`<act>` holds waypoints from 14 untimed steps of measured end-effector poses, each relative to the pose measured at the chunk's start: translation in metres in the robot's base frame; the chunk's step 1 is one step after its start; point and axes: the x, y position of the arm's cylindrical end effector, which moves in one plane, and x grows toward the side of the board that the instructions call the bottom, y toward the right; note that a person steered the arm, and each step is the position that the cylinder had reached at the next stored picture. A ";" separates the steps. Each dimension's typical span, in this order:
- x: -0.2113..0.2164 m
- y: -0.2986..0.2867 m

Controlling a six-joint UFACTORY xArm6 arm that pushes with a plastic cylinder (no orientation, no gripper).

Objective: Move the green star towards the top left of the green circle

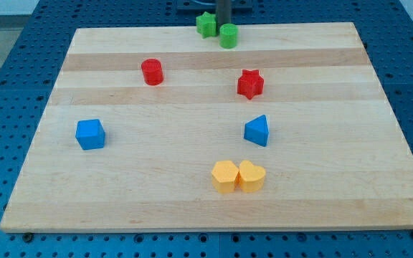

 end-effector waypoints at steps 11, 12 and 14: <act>0.029 -0.131; 0.013 -0.107; 0.006 -0.065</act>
